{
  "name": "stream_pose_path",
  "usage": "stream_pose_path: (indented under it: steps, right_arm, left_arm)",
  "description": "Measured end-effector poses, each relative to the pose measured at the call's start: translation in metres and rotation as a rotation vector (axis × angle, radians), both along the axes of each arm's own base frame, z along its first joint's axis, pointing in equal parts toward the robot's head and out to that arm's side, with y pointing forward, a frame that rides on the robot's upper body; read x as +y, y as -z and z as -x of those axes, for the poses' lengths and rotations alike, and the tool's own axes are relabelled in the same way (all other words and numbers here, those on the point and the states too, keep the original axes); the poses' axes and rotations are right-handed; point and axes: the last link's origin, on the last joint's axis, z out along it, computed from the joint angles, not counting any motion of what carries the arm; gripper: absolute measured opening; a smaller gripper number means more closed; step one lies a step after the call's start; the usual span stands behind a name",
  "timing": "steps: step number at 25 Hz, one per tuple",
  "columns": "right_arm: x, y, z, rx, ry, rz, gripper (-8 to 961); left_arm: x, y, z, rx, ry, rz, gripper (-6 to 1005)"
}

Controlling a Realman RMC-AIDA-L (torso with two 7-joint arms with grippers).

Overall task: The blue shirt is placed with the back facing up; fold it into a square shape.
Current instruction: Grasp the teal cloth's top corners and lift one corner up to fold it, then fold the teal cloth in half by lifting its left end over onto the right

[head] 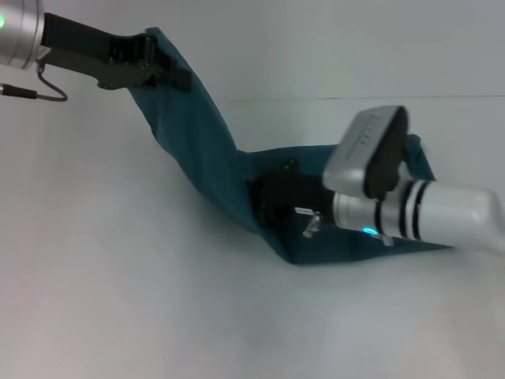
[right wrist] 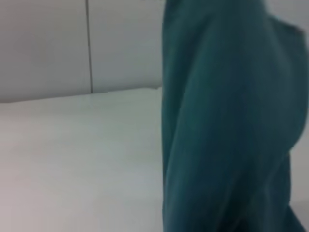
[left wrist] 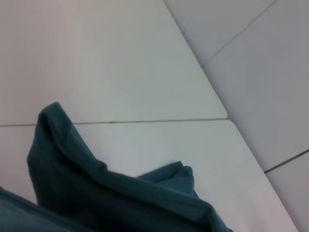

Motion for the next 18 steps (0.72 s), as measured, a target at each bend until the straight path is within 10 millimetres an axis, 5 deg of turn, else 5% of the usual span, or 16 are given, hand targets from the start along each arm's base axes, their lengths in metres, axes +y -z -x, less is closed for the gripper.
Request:
stream_pose_path:
  steps: [9,12,18]
  right_arm:
    - [0.004,-0.005,0.002,0.043,0.059,0.001,35]
    - [0.007,-0.032,-0.019,0.170,0.182,-0.092,39]
    - [0.002,-0.117,-0.071,0.363,0.372,-0.349,47]
  left_arm:
    - [-0.003,0.011,-0.001,0.031,0.070,0.031,73]
    - [-0.004,0.017,-0.002,0.047,0.090,0.041,73]
    - [0.000,0.030,-0.017,0.053,0.117,0.046,72]
